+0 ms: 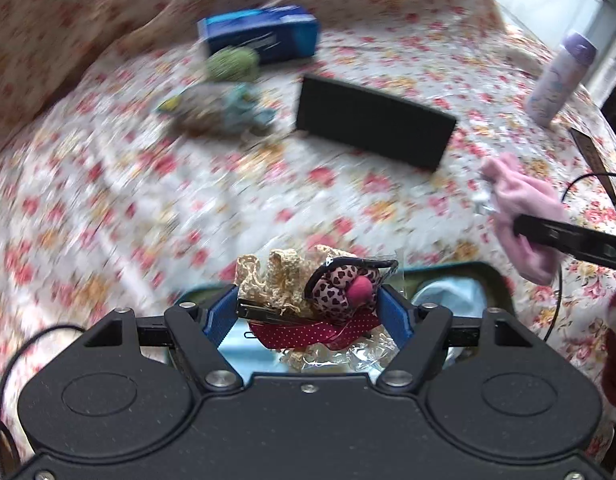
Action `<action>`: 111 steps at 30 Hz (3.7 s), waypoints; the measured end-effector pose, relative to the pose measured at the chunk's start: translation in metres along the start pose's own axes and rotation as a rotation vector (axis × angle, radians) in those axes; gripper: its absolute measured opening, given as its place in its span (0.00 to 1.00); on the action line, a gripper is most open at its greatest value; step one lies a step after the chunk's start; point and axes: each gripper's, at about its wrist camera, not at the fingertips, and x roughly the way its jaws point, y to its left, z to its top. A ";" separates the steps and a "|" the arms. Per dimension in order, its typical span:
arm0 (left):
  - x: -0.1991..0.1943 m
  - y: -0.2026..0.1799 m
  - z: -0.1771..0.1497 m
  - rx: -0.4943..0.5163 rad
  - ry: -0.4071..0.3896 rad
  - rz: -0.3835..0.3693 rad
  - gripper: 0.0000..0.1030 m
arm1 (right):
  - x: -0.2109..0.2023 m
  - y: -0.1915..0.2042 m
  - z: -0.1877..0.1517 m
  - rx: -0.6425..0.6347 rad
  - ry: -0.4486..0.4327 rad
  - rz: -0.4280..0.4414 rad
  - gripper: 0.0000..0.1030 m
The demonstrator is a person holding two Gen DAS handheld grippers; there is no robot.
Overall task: Organize soft objects
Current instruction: 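Carry the pink pouch with right while left carries the hair clip bundle to the tray, then release the pink pouch into the tray with right while left drops the hair clip bundle, then move both open grippers toward the dried-flower pouch and green knitted ball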
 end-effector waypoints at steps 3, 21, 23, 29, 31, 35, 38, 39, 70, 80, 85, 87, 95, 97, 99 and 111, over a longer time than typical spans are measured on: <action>-0.003 0.015 -0.013 -0.039 0.016 -0.006 0.67 | -0.010 0.012 -0.008 -0.021 0.024 0.010 0.70; -0.005 0.020 -0.052 -0.043 0.045 -0.080 0.68 | -0.021 0.095 -0.037 -0.225 0.112 0.091 0.70; -0.008 0.022 -0.052 -0.046 0.029 -0.067 0.70 | -0.018 0.098 -0.039 -0.231 0.123 0.089 0.70; -0.013 0.035 -0.052 -0.086 0.002 -0.026 0.79 | -0.013 0.098 -0.049 -0.252 0.157 0.061 0.70; -0.013 0.039 -0.052 -0.105 0.002 -0.026 0.79 | -0.013 0.097 -0.051 -0.256 0.166 0.061 0.70; -0.012 0.042 -0.052 -0.125 0.002 -0.022 0.79 | -0.014 0.099 -0.054 -0.269 0.172 0.076 0.78; -0.014 0.042 -0.053 -0.128 -0.005 -0.029 0.79 | -0.016 0.101 -0.053 -0.274 0.155 0.080 0.81; -0.014 0.041 -0.053 -0.127 -0.008 -0.030 0.80 | -0.016 0.101 -0.053 -0.277 0.151 0.076 0.81; -0.018 0.034 -0.047 -0.124 -0.071 -0.021 0.96 | -0.006 0.089 -0.048 -0.239 0.175 0.032 0.81; -0.012 0.038 -0.043 -0.145 -0.050 0.003 0.96 | 0.003 0.090 -0.047 -0.235 0.200 0.025 0.82; -0.013 0.039 -0.039 -0.161 -0.071 0.038 0.95 | 0.008 0.088 -0.045 -0.233 0.211 0.010 0.83; -0.014 0.039 -0.037 -0.166 -0.098 0.076 0.95 | 0.009 0.087 -0.043 -0.226 0.215 0.001 0.84; -0.011 0.045 -0.023 -0.163 -0.126 0.134 0.96 | 0.020 0.084 -0.029 -0.198 0.211 -0.036 0.84; -0.009 0.048 -0.018 -0.169 -0.126 0.134 0.96 | 0.022 0.084 -0.024 -0.190 0.206 -0.035 0.84; -0.007 0.050 -0.013 -0.168 -0.133 0.144 0.96 | 0.025 0.084 -0.019 -0.184 0.201 -0.036 0.86; 0.013 0.070 0.037 -0.147 -0.180 0.177 0.96 | 0.054 0.086 0.019 -0.170 0.178 -0.058 0.89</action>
